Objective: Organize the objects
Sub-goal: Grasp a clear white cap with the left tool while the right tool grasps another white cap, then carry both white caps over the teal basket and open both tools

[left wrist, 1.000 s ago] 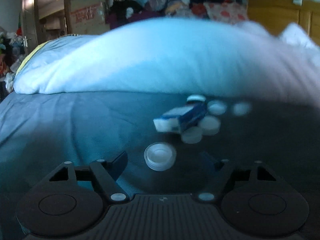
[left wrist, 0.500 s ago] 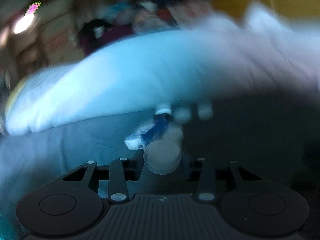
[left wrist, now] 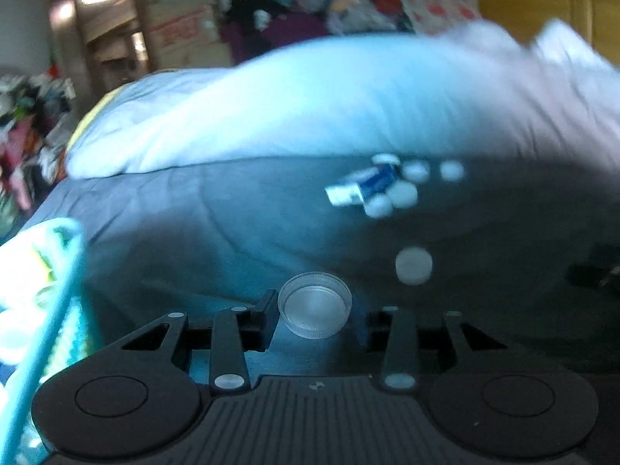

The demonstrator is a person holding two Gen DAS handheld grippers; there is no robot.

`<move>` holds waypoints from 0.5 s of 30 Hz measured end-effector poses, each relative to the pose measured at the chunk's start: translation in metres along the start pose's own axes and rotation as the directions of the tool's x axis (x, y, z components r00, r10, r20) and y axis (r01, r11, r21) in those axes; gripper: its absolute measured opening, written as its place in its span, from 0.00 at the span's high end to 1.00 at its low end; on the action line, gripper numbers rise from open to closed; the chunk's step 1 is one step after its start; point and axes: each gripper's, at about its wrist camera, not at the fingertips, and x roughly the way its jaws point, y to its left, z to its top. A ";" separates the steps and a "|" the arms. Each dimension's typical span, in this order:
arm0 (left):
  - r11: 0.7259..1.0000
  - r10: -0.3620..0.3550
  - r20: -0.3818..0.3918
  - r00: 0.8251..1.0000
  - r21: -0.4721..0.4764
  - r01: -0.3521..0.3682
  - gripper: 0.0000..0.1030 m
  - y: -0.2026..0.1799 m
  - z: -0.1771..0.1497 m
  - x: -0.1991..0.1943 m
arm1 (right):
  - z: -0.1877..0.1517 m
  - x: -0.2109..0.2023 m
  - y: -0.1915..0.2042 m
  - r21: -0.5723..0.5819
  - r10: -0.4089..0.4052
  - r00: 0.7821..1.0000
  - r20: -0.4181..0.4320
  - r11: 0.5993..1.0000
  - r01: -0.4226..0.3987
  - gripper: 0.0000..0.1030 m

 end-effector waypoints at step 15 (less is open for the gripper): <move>0.993 0.014 0.083 0.996 -0.117 -0.004 0.61 0.024 0.029 -0.039 | 0.038 0.134 0.100 -0.252 0.098 0.978 -0.186 0.957 -0.144 0.59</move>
